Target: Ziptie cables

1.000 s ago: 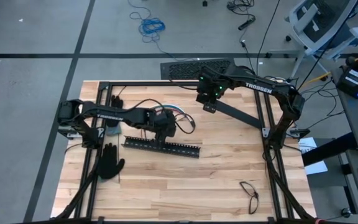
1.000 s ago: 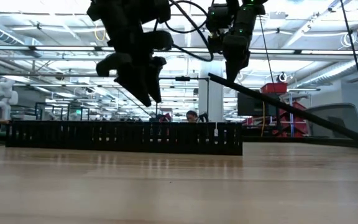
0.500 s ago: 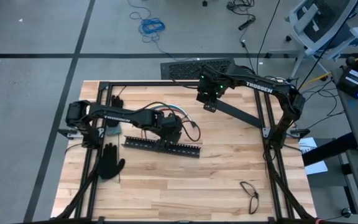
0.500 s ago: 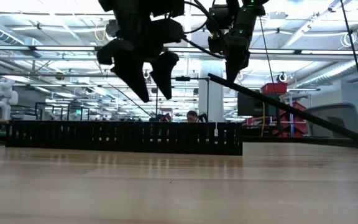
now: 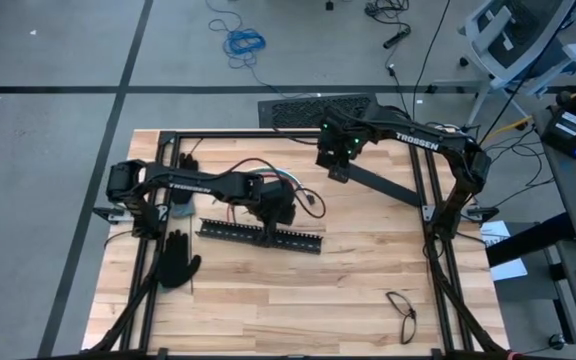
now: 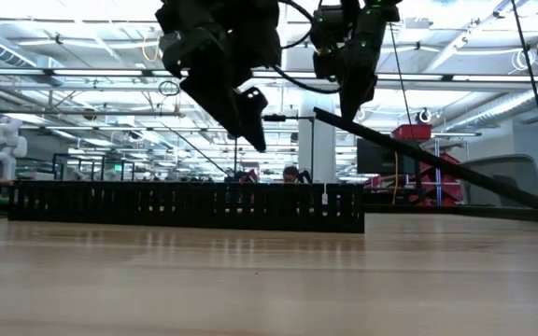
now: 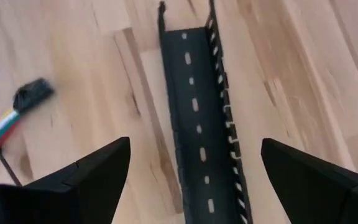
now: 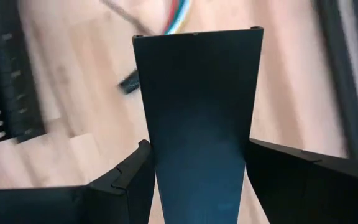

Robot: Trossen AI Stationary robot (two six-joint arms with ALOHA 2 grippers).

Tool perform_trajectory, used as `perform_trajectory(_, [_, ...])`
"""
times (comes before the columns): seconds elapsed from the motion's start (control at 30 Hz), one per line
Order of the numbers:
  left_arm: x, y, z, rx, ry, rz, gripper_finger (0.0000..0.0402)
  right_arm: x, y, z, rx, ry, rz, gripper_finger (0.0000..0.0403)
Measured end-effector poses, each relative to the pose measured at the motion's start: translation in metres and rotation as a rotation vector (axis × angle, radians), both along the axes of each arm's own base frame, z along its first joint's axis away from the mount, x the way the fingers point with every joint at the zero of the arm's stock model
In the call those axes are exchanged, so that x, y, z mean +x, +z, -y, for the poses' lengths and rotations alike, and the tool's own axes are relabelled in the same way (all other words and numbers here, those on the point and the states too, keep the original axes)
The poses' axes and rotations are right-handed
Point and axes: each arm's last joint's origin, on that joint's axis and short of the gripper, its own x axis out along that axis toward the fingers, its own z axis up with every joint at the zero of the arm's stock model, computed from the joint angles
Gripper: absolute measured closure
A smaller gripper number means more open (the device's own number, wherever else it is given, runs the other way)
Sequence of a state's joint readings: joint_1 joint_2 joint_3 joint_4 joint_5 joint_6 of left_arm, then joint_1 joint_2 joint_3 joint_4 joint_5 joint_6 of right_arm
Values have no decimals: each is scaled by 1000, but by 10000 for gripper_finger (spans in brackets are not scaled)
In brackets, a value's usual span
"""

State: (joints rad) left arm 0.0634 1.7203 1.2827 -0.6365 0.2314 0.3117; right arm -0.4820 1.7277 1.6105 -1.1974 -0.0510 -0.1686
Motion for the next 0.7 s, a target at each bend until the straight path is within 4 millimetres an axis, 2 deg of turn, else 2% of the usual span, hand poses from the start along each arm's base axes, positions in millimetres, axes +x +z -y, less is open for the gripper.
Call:
perform_trajectory(0.13, [-9, -4, -6, 36, -19, -95, 45, 5, -2, -13, 38, 40, -3, 199])
perform_trajectory(0.4, [-37, -19, -4, 55, -54, -296, 45, 21, -3, -33, 85, 4, 71, 199])
perform_trajectory(0.57, [-53, -32, -6, 47, -40, -343, 45, 30, -2, -55, 110, 6, 88, 200])
perform_trajectory(0.7, [-67, -28, -8, 64, -23, -294, 45, 33, -3, -72, 180, 6, 82, 200])
